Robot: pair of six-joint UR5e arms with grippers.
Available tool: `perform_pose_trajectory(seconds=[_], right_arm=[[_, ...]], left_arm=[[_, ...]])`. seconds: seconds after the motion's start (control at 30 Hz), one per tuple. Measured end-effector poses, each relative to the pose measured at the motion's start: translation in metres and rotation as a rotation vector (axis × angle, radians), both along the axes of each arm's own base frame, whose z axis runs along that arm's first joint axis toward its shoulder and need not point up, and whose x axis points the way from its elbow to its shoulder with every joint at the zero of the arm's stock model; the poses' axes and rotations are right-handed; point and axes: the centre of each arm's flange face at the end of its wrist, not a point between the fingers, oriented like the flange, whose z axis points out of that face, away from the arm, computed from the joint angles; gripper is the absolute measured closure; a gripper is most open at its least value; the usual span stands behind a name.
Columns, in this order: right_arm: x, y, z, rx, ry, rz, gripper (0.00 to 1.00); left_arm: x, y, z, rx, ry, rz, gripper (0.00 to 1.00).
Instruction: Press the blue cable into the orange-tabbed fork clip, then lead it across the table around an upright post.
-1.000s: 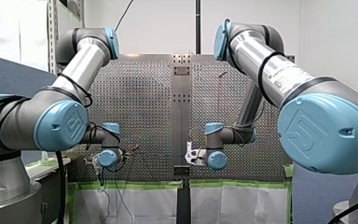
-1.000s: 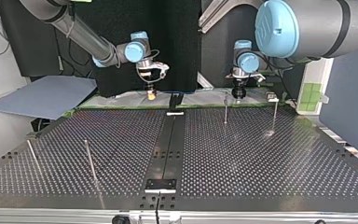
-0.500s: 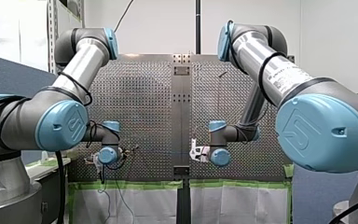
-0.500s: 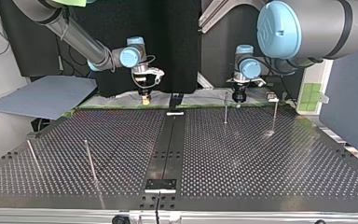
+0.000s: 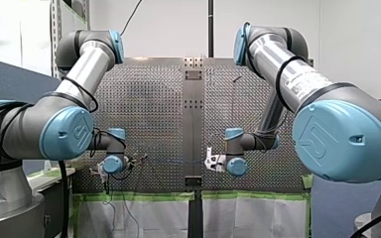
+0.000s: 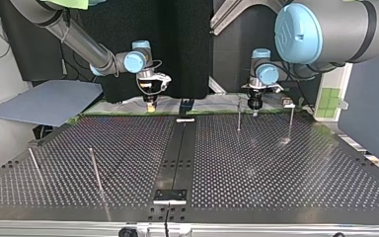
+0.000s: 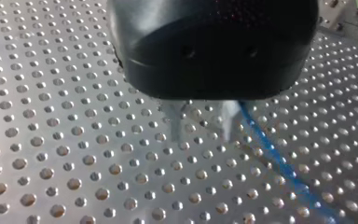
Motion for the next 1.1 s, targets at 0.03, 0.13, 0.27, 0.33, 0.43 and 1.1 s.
perform_pose_trajectory(seconds=[0.03, 0.13, 0.27, 0.33, 0.43, 1.1], right_arm=[[0.0, 0.0, 0.0, 0.001, 0.0, 0.0, 1.0], [0.0, 0.0, 0.0, 0.002, 0.001, 0.0, 1.0], [0.0, 0.0, 0.0, 0.003, 0.002, 0.001, 1.0], [0.0, 0.0, 0.0, 0.004, 0.002, 0.001, 1.0], [0.0, 0.0, -0.001, 0.005, 0.003, 0.001, 1.0], [0.0, 0.001, -0.001, 0.006, 0.003, 0.002, 1.0]], left_arm=[[-0.001, 0.001, 0.0, 0.008, 0.006, 0.005, 0.0], [-0.003, 0.003, -0.002, 0.034, 0.029, 0.02, 0.0], [-0.008, 0.004, -0.005, 0.06, 0.063, 0.024, 0.0], [-0.013, 0.004, -0.007, 0.065, 0.086, 0.021, 0.0], [-0.024, 0.003, -0.012, 0.064, 0.119, 0.008, 0.0], [-0.086, -0.005, 0.0, 0.038, 0.145, -0.089, 0.0]])
